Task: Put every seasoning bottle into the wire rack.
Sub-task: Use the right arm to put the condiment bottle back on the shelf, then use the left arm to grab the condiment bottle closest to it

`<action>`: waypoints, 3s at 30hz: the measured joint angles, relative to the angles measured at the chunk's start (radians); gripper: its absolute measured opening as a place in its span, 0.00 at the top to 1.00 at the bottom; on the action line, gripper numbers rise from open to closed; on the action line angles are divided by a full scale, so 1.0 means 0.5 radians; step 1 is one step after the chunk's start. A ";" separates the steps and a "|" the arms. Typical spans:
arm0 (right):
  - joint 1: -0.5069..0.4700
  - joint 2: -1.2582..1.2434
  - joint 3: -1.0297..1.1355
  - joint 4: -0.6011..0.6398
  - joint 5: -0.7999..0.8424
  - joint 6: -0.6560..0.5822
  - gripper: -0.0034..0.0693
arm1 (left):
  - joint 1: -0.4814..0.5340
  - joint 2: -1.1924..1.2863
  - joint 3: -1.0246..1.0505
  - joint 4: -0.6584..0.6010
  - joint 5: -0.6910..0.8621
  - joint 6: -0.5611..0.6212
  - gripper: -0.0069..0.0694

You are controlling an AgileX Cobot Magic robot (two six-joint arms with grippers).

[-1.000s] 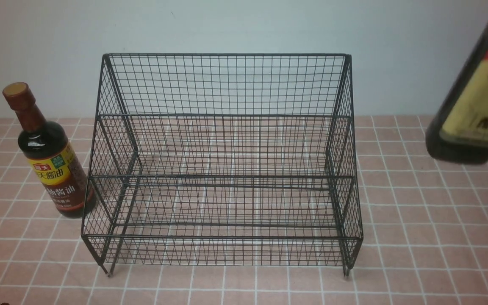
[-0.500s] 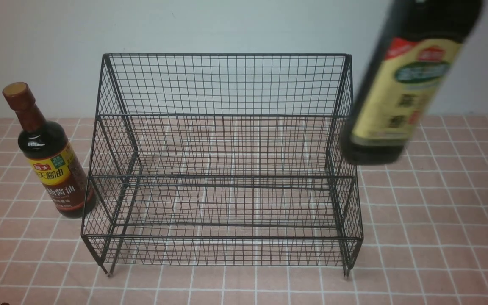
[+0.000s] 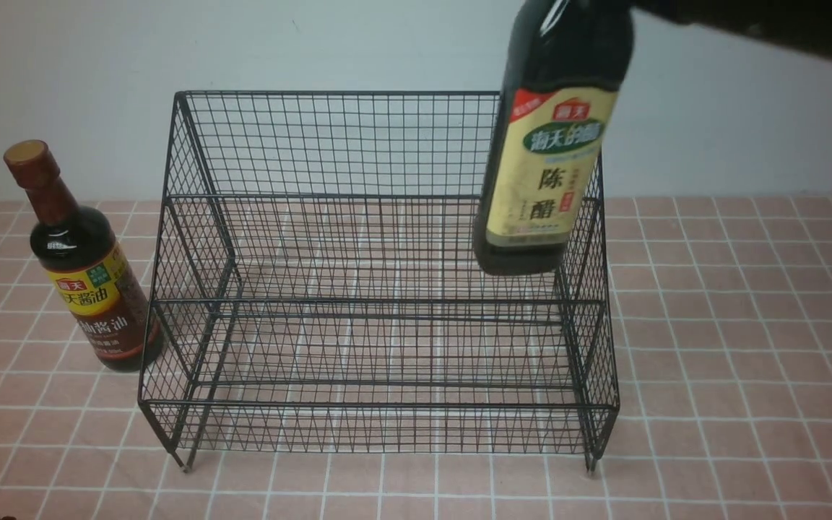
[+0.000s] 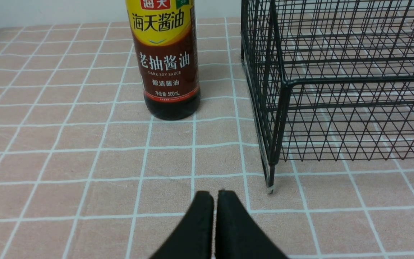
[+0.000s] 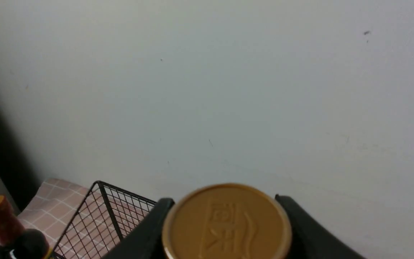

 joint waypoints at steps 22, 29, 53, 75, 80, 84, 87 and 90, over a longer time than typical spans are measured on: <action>0.000 0.226 -0.002 -0.069 0.394 -0.060 0.51 | 0.000 0.000 0.000 0.000 0.000 0.000 0.91; 0.000 0.329 -0.002 -0.090 0.547 -0.061 0.51 | 0.000 0.000 0.000 0.000 0.000 0.000 0.91; 0.000 0.273 -0.021 -0.043 0.422 -0.053 0.39 | 0.000 0.000 0.000 0.000 0.000 0.000 0.91; 0.000 -1.064 -0.038 -0.890 1.352 0.536 0.97 | 0.000 0.000 0.000 0.000 0.000 0.000 0.91; 0.000 -1.431 0.115 -0.973 1.466 0.867 0.97 | 0.000 0.000 0.000 0.000 0.000 0.000 0.91; 0.000 -1.786 0.405 -1.038 1.252 1.021 0.97 | 0.000 0.000 0.000 0.000 0.000 0.000 0.91; 0.000 -1.999 0.625 -1.046 1.114 1.082 0.97 | 0.000 0.000 0.000 0.000 0.000 0.000 0.91; 0.000 -2.140 0.775 -1.044 1.079 1.096 0.97 | 0.000 0.000 0.000 0.000 0.000 0.000 0.91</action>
